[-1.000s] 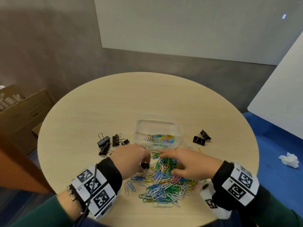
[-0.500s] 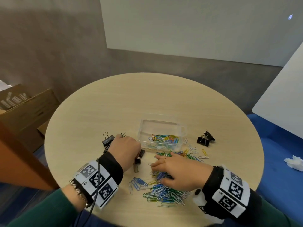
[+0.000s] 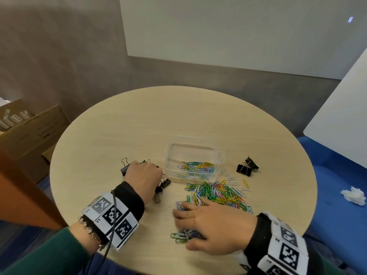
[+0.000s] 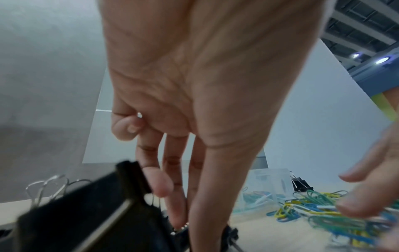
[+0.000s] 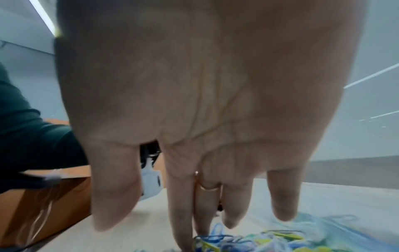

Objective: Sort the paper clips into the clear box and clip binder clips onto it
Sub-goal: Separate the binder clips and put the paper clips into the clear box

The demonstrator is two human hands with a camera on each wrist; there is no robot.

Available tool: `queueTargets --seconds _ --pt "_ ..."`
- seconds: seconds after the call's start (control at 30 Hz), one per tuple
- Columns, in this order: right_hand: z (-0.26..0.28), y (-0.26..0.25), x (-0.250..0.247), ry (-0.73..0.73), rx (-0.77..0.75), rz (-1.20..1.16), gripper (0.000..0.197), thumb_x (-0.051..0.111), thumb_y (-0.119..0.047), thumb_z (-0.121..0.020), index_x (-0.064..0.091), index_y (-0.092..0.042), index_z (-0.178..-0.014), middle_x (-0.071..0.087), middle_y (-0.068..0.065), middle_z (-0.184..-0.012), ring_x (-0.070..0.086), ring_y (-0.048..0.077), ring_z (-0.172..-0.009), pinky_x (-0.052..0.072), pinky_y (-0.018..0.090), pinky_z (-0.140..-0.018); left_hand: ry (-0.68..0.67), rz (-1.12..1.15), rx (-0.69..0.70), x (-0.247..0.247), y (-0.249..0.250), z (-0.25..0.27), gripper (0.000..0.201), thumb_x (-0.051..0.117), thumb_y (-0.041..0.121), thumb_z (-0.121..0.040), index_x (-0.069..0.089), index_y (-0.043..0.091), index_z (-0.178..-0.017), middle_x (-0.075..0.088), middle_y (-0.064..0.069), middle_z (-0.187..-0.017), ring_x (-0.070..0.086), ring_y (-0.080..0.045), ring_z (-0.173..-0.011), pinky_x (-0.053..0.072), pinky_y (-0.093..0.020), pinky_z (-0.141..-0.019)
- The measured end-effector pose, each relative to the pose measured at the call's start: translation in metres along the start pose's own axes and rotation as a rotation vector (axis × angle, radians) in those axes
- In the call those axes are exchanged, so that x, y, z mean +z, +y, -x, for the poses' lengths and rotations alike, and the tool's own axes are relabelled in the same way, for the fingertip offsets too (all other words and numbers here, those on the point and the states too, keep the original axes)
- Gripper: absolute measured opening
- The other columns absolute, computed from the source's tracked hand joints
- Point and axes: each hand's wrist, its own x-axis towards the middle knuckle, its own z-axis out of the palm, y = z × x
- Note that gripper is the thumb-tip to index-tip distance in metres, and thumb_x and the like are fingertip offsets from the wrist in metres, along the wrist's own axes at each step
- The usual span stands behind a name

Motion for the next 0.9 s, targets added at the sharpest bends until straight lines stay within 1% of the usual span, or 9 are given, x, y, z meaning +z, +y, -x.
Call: queueTargets --seconds 0.1,0.2,0.27,0.33,0.4,0.5,0.57,0.67,0.9 --pt "0.012 0.017 -0.013 0.015 0.065 -0.125 0.054 0.041 -0.046 -0.097 0.031 -0.029 -0.147 0.006 -0.014 -0.16 0.004 0.007 -0.148 0.006 0.04 -0.121 0.076 0.055 0.014 -0.005 0.003 0.003 0.019 0.059 0.016 -0.088 0.053 0.019 -0.106 0.052 0.0 -0.111 0.054 -0.02 -0.1 0.039 -0.03 -0.081" --pt "0.019 0.04 -0.022 0.118 0.222 -0.182 0.048 0.043 -0.047 -0.096 0.045 -0.029 -0.14 0.026 -0.012 -0.156 0.03 0.012 -0.141 0.027 0.039 -0.117 0.23 0.198 0.136 -0.015 0.008 0.006 0.027 0.064 0.028 -0.084 0.05 0.02 -0.106 0.04 0.0 -0.124 0.041 -0.02 -0.11 0.032 -0.028 -0.075" --pt "0.021 0.057 -0.025 0.237 0.372 -0.141 0.038 0.043 -0.039 -0.096 0.062 -0.019 -0.123 0.055 0.0 -0.136 0.053 0.02 -0.124 0.043 0.041 -0.104 0.235 0.269 0.241 -0.017 0.011 0.006 0.032 0.065 0.03 -0.084 0.05 0.023 -0.112 0.031 0.003 -0.141 0.036 -0.018 -0.123 0.036 -0.03 -0.084" --pt "0.021 0.074 -0.024 0.312 0.512 -0.109 0.035 0.042 -0.032 -0.096 0.063 -0.011 -0.115 0.061 0.004 -0.122 0.059 0.022 -0.11 0.048 0.039 -0.095 0.164 0.284 0.292 -0.014 0.013 0.007 0.038 0.061 0.029 -0.088 0.047 0.024 -0.123 0.021 0.007 -0.152 0.029 -0.016 -0.134 0.036 -0.034 -0.1" --pt "0.02 0.089 -0.022 0.284 0.566 -0.107 0.038 0.041 -0.028 -0.096 0.055 -0.008 -0.124 0.053 0.008 -0.135 0.052 0.023 -0.119 0.043 0.037 -0.102 0.097 0.276 0.307 -0.009 0.016 0.006 0.045 0.058 0.028 -0.091 0.041 0.025 -0.132 0.017 0.009 -0.156 0.026 -0.015 -0.139 0.032 -0.036 -0.109" --pt "0.017 0.098 -0.018 0.152 0.537 -0.201 0.061 0.04 -0.031 -0.098 0.021 -0.006 -0.149 0.014 0.01 -0.16 0.02 0.021 -0.146 0.016 0.029 -0.118 0.088 0.285 0.319 -0.006 0.017 0.004 0.059 0.056 0.026 -0.093 0.027 0.026 -0.144 0.018 0.01 -0.157 0.024 -0.013 -0.142 0.027 -0.034 -0.114" --pt "0.013 0.099 -0.013 0.089 0.5 -0.246 0.071 0.04 -0.037 -0.098 0.003 -0.011 -0.153 -0.002 0.006 -0.162 0.007 0.017 -0.149 0.008 0.027 -0.119 0.095 0.291 0.325 -0.007 0.017 0.004 0.066 0.055 0.024 -0.093 0.019 0.024 -0.149 0.017 0.01 -0.158 0.022 -0.012 -0.143 0.023 -0.03 -0.116" --pt "0.012 0.098 -0.007 -0.021 0.481 -0.245 0.075 0.036 -0.046 -0.098 -0.006 -0.015 -0.152 -0.014 0.004 -0.16 -0.004 0.016 -0.149 0.007 0.033 -0.122 0.091 0.277 0.334 -0.007 0.018 0.006 0.068 0.054 0.024 -0.094 0.016 0.022 -0.151 0.014 0.01 -0.159 0.022 -0.012 -0.143 0.021 -0.026 -0.116" --pt "0.025 0.062 -0.012 -0.184 0.447 -0.184 0.075 0.035 -0.048 -0.098 -0.007 -0.019 -0.152 -0.015 -0.001 -0.16 0.017 0.02 -0.147 0.02 0.036 -0.119 0.087 0.283 0.356 -0.014 0.022 0.013 0.057 0.052 0.02 -0.095 0.029 0.021 -0.147 0.027 0.012 -0.153 0.038 -0.013 -0.135 0.032 -0.028 -0.11"
